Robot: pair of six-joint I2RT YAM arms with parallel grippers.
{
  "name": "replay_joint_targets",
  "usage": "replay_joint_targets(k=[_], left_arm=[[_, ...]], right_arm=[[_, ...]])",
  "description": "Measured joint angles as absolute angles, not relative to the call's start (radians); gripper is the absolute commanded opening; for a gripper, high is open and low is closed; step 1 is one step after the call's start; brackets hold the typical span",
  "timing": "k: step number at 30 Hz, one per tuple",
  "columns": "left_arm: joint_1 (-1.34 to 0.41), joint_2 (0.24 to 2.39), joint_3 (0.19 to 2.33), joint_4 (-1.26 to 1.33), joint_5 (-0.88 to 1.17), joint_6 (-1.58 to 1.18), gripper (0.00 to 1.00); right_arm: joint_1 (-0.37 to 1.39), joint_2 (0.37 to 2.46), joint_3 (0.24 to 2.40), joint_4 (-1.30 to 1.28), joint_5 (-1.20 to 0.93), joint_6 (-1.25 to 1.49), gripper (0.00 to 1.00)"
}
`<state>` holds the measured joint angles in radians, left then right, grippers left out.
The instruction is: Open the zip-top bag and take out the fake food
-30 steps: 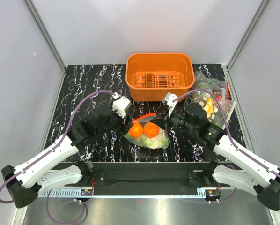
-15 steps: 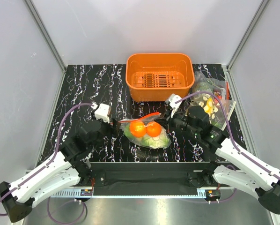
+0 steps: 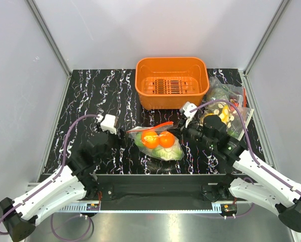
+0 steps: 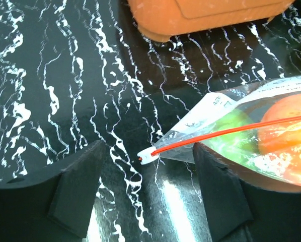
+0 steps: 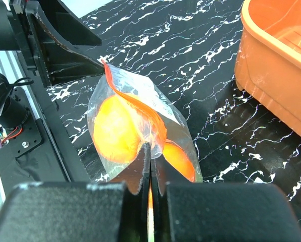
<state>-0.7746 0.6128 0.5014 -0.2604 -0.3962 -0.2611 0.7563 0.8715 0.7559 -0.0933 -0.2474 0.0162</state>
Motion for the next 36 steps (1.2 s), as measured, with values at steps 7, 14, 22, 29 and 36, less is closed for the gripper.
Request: replay_joint_targets(k=[7,14,22,29,36], left_arm=[[-0.773,0.566,0.429,-0.152,-0.316,-0.218,0.52],[-0.773,0.541,0.403,-0.093,-0.207,-0.187,0.39],[-0.773,0.654,0.403,-0.041,-0.062,-0.163,0.18],[-0.773,0.69,0.405,-0.027,0.033,-0.148,0.0],[-0.773,0.628,0.411,-0.031,0.076,-0.154,0.0]], right_arm=[[0.754,0.84,0.743,-0.107,-0.247,0.017,0.0],[0.75,0.826,0.742,-0.112,-0.248,0.019,0.0],[0.743,0.825,0.742,-0.112,-0.256,0.03,0.0],[0.732,0.811,0.741,-0.112,-0.256,0.039,0.0],[0.706,0.806,0.74,-0.118,-0.225,0.041,0.0]])
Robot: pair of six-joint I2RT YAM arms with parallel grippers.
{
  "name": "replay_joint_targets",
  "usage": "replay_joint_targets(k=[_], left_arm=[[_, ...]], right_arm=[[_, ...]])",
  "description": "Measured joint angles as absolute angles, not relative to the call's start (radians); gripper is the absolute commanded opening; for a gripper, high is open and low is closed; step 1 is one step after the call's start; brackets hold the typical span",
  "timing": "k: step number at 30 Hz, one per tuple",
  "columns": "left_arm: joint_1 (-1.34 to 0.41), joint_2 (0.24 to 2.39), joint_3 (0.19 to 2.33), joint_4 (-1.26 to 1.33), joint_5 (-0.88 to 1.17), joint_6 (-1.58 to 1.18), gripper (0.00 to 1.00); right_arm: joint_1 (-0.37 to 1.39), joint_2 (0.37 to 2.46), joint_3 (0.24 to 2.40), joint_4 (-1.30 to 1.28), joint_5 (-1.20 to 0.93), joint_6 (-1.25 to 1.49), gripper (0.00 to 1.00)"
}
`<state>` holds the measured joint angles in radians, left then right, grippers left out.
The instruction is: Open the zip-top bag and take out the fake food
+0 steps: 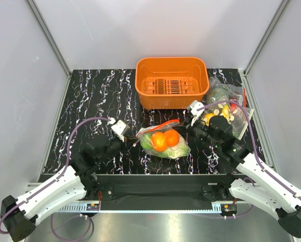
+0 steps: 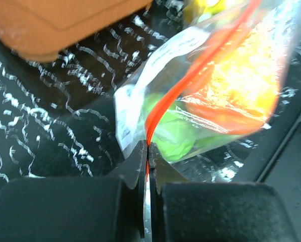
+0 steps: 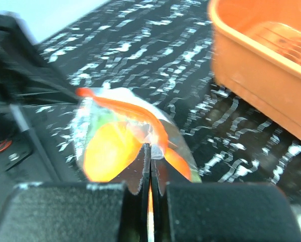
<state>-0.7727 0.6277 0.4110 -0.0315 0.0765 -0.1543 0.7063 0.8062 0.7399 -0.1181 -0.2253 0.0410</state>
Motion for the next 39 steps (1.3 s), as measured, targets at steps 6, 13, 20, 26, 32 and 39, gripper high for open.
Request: replay_joint_targets(k=[6,13,20,26,32,39], left_arm=[[-0.773,0.645,0.525,-0.099,0.17,-0.154,0.0],[-0.773,0.77,0.755,-0.285,0.299,-0.082,0.0],[-0.773,0.852,0.872,-0.465,0.389,0.023,0.0],[-0.773,0.914,0.942,-0.569,0.445,0.091,0.0],[-0.773,0.933,0.98,-0.635,0.476,0.124,0.0],[-0.773,0.988,1.003,-0.651,0.505,0.134,0.0]], right_arm=[[0.689,0.824,0.742,-0.183,-0.101,0.039,0.61],[0.686,0.816,0.873,-0.34,-0.02,-0.012,0.89],[0.686,0.856,1.069,-0.383,-0.167,-0.069,0.85],[0.706,1.039,1.086,-0.364,-0.363,-0.08,0.82],[0.736,1.092,1.035,-0.364,-0.469,-0.081,0.82],[0.76,1.102,1.022,-0.318,-0.547,-0.082,0.82]])
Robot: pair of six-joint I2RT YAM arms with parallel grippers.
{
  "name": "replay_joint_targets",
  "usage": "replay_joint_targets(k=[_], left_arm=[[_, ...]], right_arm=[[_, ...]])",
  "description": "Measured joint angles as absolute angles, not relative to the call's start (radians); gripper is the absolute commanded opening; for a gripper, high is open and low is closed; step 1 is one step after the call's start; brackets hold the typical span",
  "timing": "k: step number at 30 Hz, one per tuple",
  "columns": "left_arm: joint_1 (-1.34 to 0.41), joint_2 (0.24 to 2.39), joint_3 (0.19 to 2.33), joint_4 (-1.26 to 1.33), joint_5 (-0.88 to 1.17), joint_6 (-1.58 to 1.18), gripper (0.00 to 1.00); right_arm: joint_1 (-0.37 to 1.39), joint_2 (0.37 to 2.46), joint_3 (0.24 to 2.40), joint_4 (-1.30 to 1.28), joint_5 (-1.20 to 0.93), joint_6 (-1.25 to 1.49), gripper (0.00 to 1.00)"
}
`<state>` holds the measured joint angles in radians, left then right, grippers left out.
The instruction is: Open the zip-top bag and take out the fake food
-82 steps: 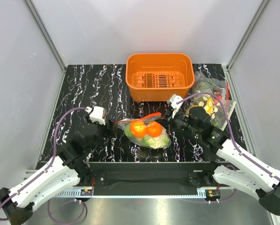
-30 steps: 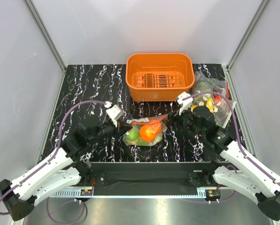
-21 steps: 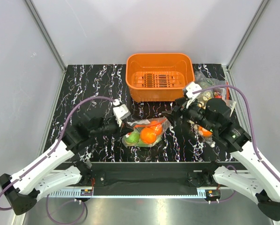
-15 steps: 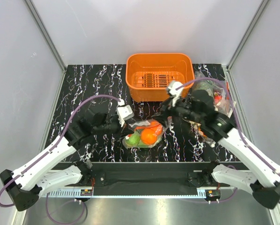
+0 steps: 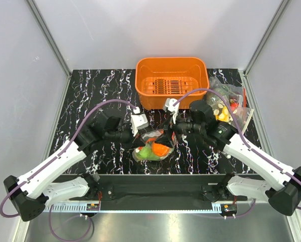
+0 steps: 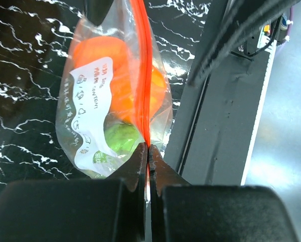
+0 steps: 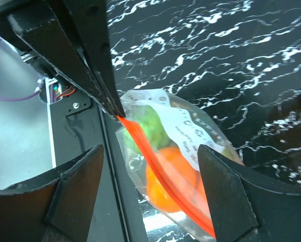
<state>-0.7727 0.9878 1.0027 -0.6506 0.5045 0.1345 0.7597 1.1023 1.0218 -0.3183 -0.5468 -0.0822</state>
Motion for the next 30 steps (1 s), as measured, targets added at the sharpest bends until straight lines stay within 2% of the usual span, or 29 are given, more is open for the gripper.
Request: replay_joint_targets(k=[9,12,13,14,15,16,17,20,22,30], left_arm=[[-0.773,1.01,1.033,-0.66,0.529,0.14,0.0],[-0.773,1.017,1.039,-0.66,0.54,0.142,0.0],[-0.773,1.019,1.039,-0.66,0.544,0.142,0.0],[-0.773,1.02,1.039,-0.661,0.548,0.142,0.04],[-0.773,1.02,1.039,-0.661,0.55,0.143,0.26],[-0.773,1.02,1.039,-0.66,0.55,0.147,0.39],[-0.773,1.02,1.039,-0.658,0.55,0.151,0.47],[-0.773,1.007,1.038,-0.647,0.54,0.146,0.66],[-0.773,0.978,1.03,-0.624,0.521,0.136,0.71],[-0.771,0.848,0.95,-0.523,0.439,0.108,0.73]], right_arm=[[0.806,1.176,0.982,-0.281,-0.568,-0.082,0.8],[0.82,1.197,0.979,-0.276,-0.566,-0.084,0.61],[0.823,1.203,0.979,-0.273,-0.564,-0.086,0.49],[0.825,1.208,0.979,-0.27,-0.561,-0.089,0.45],[0.827,1.212,0.979,-0.265,-0.559,-0.087,0.38],[0.828,1.214,0.978,-0.26,-0.557,-0.086,0.31],[0.828,1.215,0.977,-0.259,-0.554,-0.086,0.14],[0.831,1.215,0.977,-0.26,-0.543,-0.084,0.03],[0.831,1.215,0.977,-0.259,-0.54,-0.084,0.0],[0.831,1.215,0.978,-0.262,-0.508,-0.073,0.0]])
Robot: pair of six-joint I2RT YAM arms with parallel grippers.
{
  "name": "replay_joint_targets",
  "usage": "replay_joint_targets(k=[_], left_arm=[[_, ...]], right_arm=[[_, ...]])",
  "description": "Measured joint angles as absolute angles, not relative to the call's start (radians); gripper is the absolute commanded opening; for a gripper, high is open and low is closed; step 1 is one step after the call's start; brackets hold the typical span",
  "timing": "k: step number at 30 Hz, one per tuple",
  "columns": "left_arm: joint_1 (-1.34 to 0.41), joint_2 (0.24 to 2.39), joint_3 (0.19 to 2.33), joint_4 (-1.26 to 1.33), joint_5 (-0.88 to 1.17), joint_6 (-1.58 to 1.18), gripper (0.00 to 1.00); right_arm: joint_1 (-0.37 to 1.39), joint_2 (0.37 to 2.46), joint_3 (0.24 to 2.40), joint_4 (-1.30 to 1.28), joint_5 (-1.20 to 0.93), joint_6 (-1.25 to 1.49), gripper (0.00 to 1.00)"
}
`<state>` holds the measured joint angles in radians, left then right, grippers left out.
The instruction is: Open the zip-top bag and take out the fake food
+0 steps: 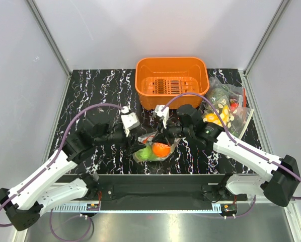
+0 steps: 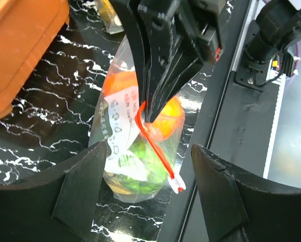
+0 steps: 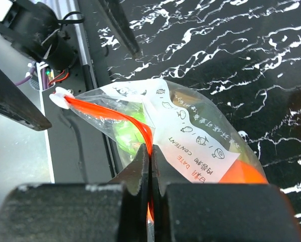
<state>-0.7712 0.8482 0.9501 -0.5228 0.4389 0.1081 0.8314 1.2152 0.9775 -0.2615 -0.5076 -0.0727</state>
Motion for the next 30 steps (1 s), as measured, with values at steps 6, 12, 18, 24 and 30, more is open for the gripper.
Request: replay_joint_targets(k=[6,12,18,24,30], left_arm=[[-0.771,0.82,0.883,-0.492,0.42,0.074,0.74],[-0.771,0.792,0.854,-0.465,0.407,0.052,0.75],[-0.771,0.79,0.847,-0.442,0.379,0.052,0.75],[-0.771,0.828,0.837,-0.414,0.323,0.051,0.76],[-0.771,0.83,0.823,-0.354,0.296,0.032,0.74]], right_arm=[[0.828,1.221,0.999,-0.285,-0.485,-0.023,0.0],[0.792,1.254,1.024,-0.287,-0.492,0.053,0.0],[0.71,1.257,1.024,-0.27,-0.555,0.141,0.0],[0.682,1.251,1.022,-0.245,-0.624,0.193,0.0],[0.682,1.242,1.004,-0.204,-0.701,0.231,0.0]])
